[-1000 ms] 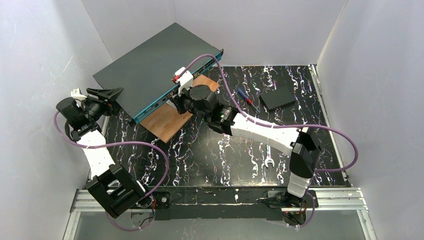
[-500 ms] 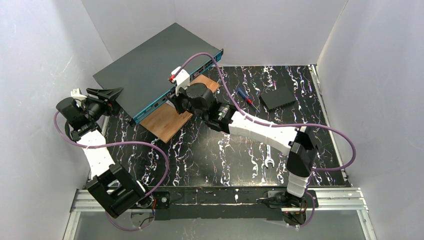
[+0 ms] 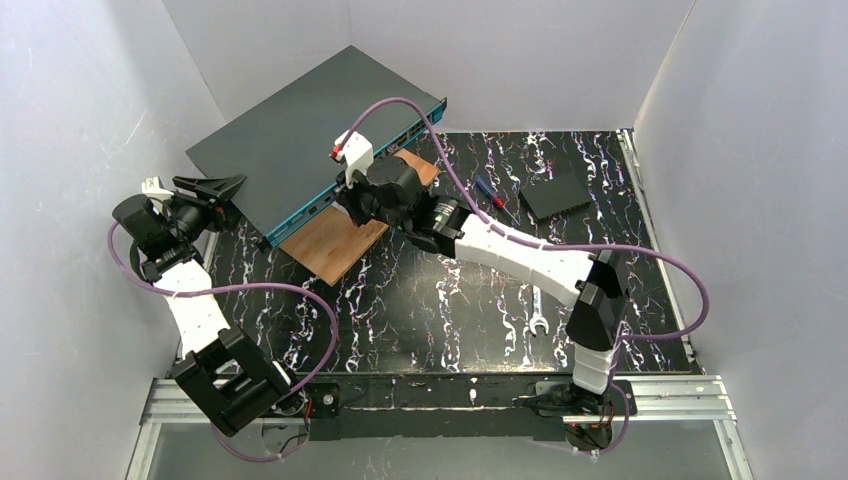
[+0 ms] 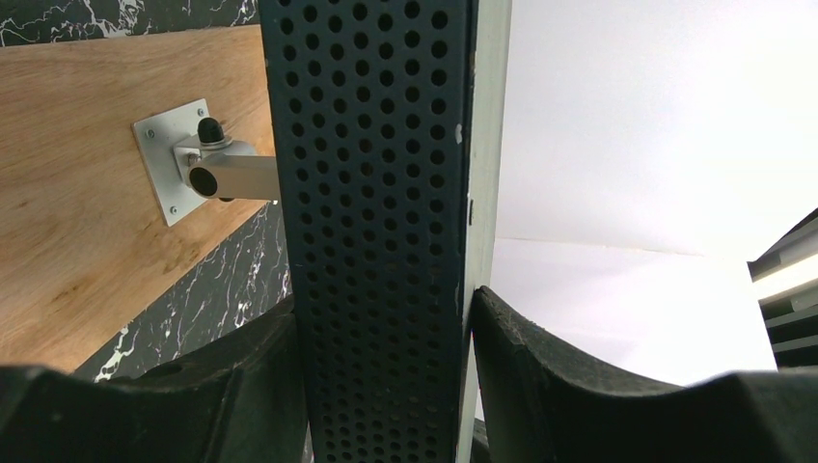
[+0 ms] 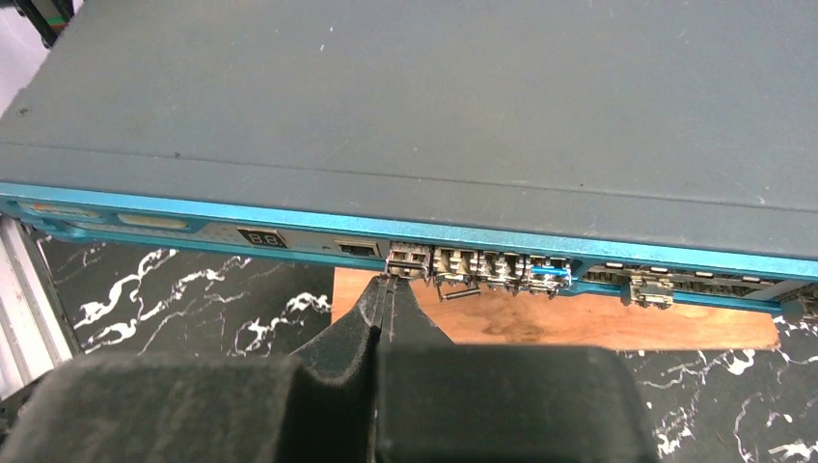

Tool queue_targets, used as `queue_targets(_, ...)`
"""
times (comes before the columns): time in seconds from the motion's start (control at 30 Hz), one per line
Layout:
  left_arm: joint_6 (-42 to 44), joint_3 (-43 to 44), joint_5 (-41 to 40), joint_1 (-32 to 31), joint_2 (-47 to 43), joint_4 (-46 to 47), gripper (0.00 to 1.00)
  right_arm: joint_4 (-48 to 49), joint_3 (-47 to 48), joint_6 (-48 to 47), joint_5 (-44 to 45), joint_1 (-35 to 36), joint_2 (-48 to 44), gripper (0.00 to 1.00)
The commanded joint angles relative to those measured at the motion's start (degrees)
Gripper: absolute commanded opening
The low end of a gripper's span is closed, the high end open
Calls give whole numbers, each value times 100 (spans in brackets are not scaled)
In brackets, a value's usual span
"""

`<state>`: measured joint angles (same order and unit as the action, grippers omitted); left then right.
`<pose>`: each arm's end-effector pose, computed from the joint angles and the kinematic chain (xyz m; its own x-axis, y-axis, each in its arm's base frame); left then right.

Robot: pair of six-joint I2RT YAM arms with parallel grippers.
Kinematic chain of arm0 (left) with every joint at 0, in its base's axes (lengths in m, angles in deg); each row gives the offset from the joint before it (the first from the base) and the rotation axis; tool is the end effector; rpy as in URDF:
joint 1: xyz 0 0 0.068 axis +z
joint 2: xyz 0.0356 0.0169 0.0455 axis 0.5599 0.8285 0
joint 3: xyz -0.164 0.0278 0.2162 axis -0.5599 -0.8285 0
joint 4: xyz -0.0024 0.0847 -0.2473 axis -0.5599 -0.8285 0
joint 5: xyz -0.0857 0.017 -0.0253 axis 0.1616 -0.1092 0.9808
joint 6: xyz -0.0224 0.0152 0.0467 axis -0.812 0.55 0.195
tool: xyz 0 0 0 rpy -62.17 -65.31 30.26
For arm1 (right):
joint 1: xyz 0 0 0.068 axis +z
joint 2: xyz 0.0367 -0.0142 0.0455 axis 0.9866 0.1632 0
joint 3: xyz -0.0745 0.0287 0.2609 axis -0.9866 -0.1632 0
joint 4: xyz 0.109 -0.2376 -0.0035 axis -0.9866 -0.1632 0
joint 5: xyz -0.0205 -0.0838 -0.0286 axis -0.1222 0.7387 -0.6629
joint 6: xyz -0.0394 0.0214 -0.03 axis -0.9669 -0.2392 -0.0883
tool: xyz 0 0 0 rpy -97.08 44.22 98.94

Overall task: Insert the plug into the switch port
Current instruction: Insert the connector into the switch port.

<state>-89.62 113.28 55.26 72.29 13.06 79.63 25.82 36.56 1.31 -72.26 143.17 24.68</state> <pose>0.2270 0.1417 0.3349 -0.3172 -0.9213 -0.2251 -0.0367 0.2491 -0.9678 0.2119 0.3933 0.3955 -0.1412 -0.1222 -0.9824 -0.7772 0.6284 0.0335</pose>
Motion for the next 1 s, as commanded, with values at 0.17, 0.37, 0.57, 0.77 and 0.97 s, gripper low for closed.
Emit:
queue_targets(0.17, 548, 23, 650, -413, -90, -97, 0, 2275, -1514, -75, -52, -43, -1003, 1)
queue_targets(0.37, 563, 20, 650, -413, -90, -93, 0, 2936, -1970, -172, 11, -43, -1144, 1)
queue_targets(0.57, 563, 23, 650, -412, -71, -98, 0, 3116, -1913, -201, 20, -43, -991, 1)
queue_targets(0.77, 563, 23, 659, -418, -60, -98, 0, 3122, -1867, -206, 57, -43, -882, 1)
queue_targets(0.97, 561, 18, 659, -411, -63, -96, 0, 3016, -1833, -204, 123, -40, -820, 1)
